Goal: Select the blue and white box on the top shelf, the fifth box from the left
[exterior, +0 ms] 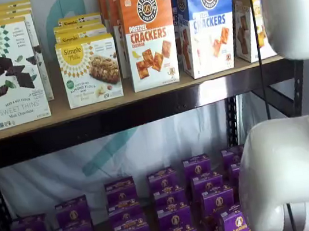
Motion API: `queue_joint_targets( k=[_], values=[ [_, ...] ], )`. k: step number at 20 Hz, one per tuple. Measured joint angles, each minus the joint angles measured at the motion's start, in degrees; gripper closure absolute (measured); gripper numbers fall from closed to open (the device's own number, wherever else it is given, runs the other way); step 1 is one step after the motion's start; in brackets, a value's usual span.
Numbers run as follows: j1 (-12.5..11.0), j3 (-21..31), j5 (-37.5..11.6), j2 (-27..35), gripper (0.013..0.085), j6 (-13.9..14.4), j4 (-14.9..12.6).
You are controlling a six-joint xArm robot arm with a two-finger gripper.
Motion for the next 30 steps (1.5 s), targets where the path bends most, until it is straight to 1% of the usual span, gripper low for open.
queue_joint_targets(
  k=[2, 5, 7, 11, 15, 20, 25, 30],
  values=[
    [0.1, -0.2, -1.1, 0.4, 0.0130, -0.1, -0.2],
    [0.3, 0.5, -4.2, 0.5, 0.0130, -0.4, 0.1],
    [1.0, 0.9, -6.6, 0.7, 0.0130, -0.7, -0.8],
    [1.9, 1.3, -9.8, 2.0, 0.0130, -1.3, -2.3],
    [2.8, 0.6, -11.4, 4.0, 0.0130, -1.6, -3.6],
    [4.5, 0.1, -13.8, 6.3, 0.0130, -1.6, -5.9],
    [5.6, -0.6, -14.5, 7.9, 0.0130, -1.4, -7.7],
    [6.1, -2.2, -13.1, 9.5, 0.0130, -1.4, -9.6]
  ],
)
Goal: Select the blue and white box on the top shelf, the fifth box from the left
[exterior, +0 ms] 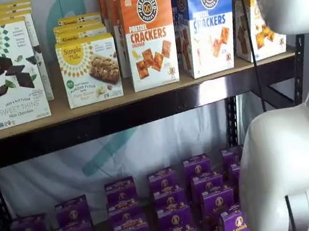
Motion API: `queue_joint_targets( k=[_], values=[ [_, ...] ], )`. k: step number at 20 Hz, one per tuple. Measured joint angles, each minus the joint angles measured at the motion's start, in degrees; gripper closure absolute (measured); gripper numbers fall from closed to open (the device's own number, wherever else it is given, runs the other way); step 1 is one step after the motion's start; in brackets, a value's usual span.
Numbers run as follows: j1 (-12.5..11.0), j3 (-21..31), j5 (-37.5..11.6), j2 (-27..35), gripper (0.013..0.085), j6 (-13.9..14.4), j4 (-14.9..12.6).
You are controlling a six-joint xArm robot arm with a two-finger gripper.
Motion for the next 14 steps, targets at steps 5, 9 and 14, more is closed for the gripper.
queue_joint_targets(
  k=[5, 9, 14],
  values=[
    [0.4, -0.9, 1.5, 0.7, 0.0130, -0.1, -1.8],
    [0.7, -1.4, 2.8, 1.0, 0.0130, 0.0, -3.2],
    [1.1, -1.4, 3.5, 0.8, 0.0130, 0.2, -4.1]
  ],
)
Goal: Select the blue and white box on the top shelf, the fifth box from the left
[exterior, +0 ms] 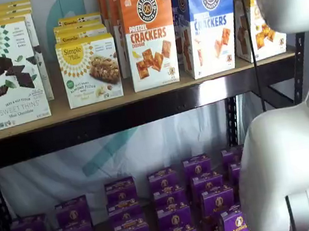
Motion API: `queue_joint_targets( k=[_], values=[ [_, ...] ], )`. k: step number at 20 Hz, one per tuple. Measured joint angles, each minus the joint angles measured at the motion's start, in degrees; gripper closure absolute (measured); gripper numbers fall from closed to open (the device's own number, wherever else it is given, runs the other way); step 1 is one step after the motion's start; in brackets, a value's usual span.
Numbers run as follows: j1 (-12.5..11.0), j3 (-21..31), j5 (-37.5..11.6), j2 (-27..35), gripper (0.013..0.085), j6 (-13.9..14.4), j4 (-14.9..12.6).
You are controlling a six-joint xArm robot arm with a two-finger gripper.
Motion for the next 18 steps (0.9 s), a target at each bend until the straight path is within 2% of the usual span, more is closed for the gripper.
queue_joint_targets(
  k=[5, 7, 18],
  values=[
    [-1.5, 0.2, -0.3, -0.3, 0.0130, 0.0, 4.4],
    [-1.7, -0.5, -0.1, 0.0, 0.0130, 0.2, 5.0],
    [0.1, -0.2, -1.9, 0.8, 0.0130, 0.1, 0.9]
  ],
)
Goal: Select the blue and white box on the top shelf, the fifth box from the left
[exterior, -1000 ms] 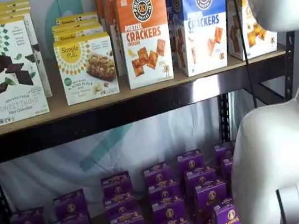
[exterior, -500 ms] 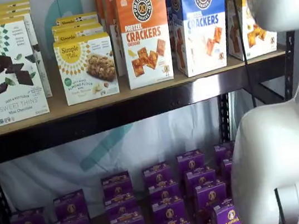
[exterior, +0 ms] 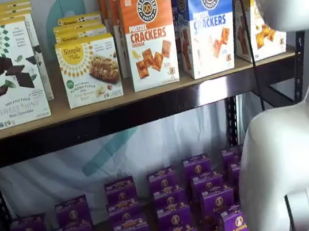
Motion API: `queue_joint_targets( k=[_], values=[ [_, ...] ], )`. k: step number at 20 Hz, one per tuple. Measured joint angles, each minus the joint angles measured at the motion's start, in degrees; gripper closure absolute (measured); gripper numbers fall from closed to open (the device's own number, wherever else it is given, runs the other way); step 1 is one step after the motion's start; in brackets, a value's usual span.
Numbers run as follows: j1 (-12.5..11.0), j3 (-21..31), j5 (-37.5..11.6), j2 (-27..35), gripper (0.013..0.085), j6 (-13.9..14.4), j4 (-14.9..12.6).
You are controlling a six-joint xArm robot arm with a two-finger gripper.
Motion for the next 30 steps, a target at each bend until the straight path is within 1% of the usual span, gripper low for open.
queue_joint_targets(
  k=[2, 6, 15, 20, 25, 28, 30],
  values=[
    [0.4, 0.0, 0.1, 0.3, 0.0130, 0.1, -0.9],
    [0.7, -0.6, 1.4, 0.9, 0.0130, 0.4, -1.3],
    [1.1, -3.7, 5.4, 2.5, 0.0130, 0.6, -3.5],
    [2.1, -6.7, 7.4, 4.5, 0.0130, 1.1, -5.8],
    [3.2, -9.5, 8.7, 6.5, 0.0130, 1.8, -7.4],
    [4.5, -12.0, 10.6, 8.1, 0.0130, 2.5, -9.6],
    [5.0, -13.0, 11.5, 8.8, 0.0130, 2.8, -10.5]
  ],
)
